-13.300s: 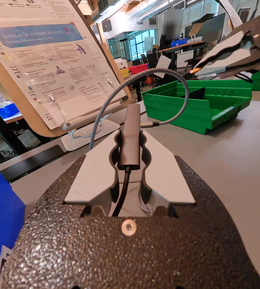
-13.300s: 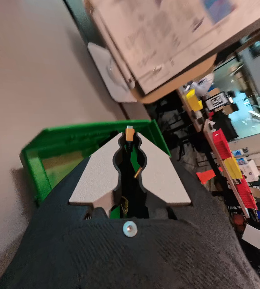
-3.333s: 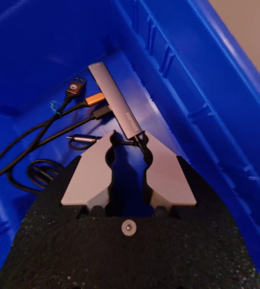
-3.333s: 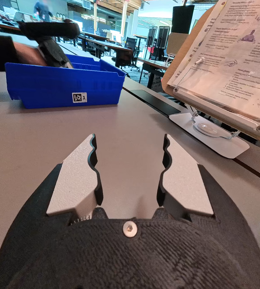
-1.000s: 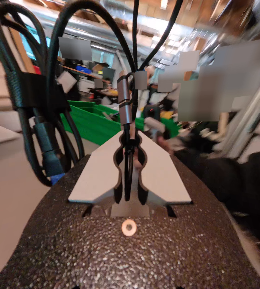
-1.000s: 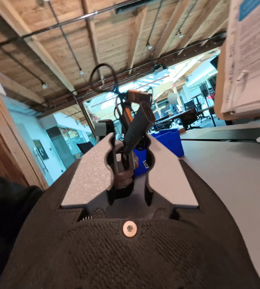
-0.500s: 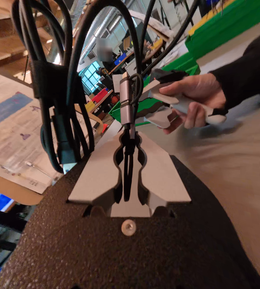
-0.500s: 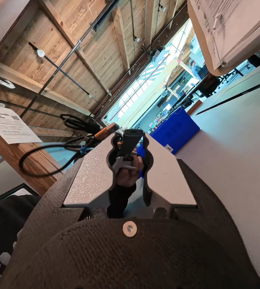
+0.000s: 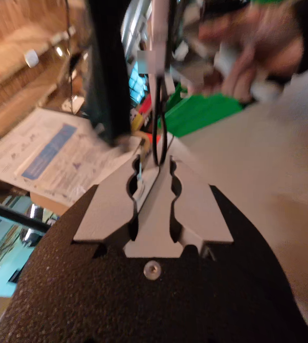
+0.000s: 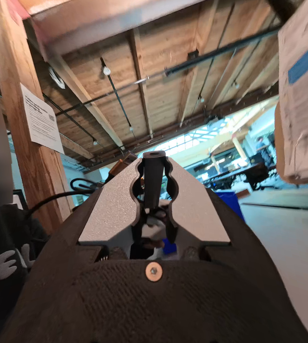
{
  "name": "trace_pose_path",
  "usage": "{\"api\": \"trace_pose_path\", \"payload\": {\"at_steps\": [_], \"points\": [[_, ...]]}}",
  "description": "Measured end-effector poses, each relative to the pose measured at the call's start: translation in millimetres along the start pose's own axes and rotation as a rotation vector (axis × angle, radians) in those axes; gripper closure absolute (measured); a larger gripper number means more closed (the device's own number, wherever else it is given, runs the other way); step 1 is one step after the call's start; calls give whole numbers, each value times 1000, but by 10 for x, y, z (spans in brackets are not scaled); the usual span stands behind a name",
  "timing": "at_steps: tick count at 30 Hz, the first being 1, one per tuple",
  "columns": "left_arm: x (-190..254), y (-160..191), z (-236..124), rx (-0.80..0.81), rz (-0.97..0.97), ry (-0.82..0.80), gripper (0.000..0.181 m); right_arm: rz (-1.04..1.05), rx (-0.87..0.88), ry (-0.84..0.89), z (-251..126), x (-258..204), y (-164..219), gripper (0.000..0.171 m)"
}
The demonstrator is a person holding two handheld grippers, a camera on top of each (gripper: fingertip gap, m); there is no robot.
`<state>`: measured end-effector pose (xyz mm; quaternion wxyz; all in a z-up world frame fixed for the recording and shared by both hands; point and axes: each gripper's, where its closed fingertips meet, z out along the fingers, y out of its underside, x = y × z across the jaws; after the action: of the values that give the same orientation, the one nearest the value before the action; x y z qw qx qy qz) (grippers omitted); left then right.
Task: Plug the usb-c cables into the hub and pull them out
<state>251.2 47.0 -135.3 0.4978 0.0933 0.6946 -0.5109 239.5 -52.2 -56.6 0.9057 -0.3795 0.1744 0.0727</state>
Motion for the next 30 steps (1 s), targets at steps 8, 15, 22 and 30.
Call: {"api": "trace_pose_path", "payload": {"at_steps": [8,15,22,30], "points": [[-171,13,-46,116,-601,49,149,-206,-46,-77,-44,-257,-106,150],[202,-395,70,277,-757,266,131,-199,-122,-40,93,-168,213,150],[605,-484,261,187,-781,382,130,-192,-167,-52,191,-176,447,150],[555,-288,330,43,-708,292,159,-249,-218,53,180,-45,445,152]]}}
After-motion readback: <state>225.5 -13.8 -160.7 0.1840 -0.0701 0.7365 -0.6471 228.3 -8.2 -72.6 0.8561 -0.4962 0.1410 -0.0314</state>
